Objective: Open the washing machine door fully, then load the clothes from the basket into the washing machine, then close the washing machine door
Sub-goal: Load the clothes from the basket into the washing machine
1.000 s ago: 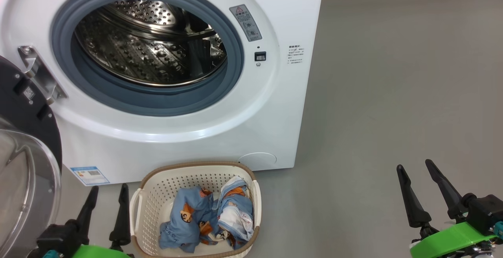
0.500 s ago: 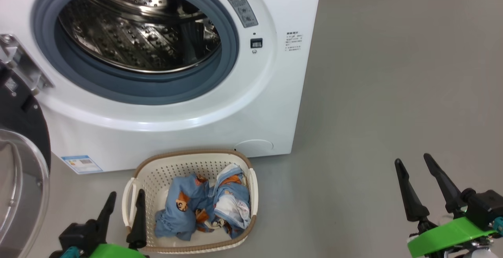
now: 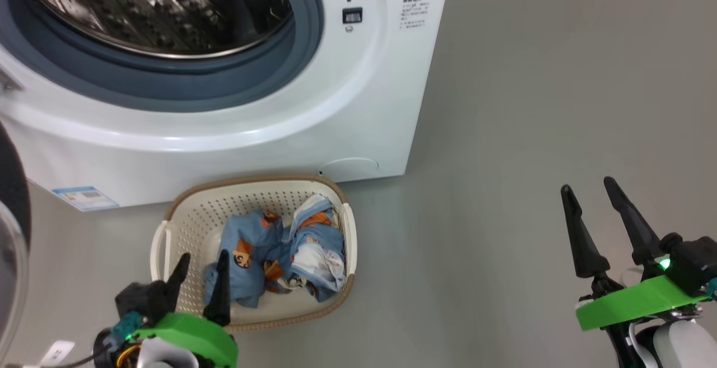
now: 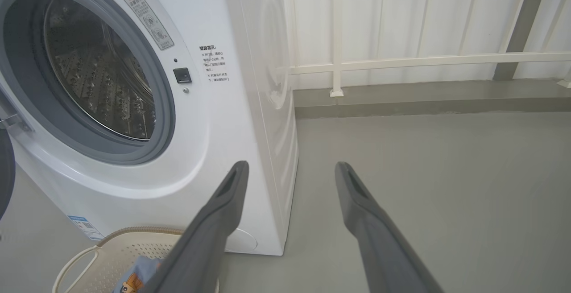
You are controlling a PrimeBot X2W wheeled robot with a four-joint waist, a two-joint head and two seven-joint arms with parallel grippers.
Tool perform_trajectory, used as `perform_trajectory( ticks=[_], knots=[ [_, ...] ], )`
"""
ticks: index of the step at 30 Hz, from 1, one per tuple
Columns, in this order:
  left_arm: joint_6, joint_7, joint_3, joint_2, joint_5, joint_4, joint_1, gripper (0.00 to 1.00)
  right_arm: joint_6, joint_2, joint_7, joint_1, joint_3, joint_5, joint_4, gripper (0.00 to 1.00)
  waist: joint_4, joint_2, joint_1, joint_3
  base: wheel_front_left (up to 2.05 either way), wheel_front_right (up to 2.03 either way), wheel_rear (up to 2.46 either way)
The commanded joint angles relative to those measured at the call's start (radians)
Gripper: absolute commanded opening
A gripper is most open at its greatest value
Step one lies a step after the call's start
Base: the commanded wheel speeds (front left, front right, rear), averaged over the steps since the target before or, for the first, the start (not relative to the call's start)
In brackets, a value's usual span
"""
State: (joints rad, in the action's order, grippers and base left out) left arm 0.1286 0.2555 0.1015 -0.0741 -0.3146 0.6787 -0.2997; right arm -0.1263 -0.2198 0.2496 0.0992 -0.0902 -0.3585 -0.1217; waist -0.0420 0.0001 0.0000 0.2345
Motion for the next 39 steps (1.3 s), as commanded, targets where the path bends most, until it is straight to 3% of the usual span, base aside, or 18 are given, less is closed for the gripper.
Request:
perform_trajectory(
  ticks=[1,17,23,39],
  knots=[
    [0.002,0.006,-0.024,-0.011,-0.002,-0.011,-0.029,1.0,-0.004,-0.011,0.012,0.024,-0.013,0.009,0.027,1.0,-0.013,-0.0001,0.0,0.036,0.0,0.0,0.0],
    [0.002,0.006,0.117,0.008,-0.042,0.334,-0.305,1.0,-0.004,0.023,0.012,0.144,-0.04,0.003,0.041,1.0,-0.069,-0.0001,0.0,0.249,0.0,0.0,0.0],
    [0.002,-0.024,0.201,-0.011,-0.083,0.471,-0.434,1.0,-0.004,0.038,0.012,0.191,-0.053,-0.002,0.05,1.0,-0.11,-0.0001,0.0,0.351,0.0,0.0,0.0],
    [0.002,-0.168,0.317,-0.099,-0.269,0.533,-0.604,1.0,-0.004,0.064,0.012,0.269,-0.087,-0.01,0.067,1.0,-0.207,-0.0001,0.0,0.518,0.0,0.0,0.0]
  ],
)
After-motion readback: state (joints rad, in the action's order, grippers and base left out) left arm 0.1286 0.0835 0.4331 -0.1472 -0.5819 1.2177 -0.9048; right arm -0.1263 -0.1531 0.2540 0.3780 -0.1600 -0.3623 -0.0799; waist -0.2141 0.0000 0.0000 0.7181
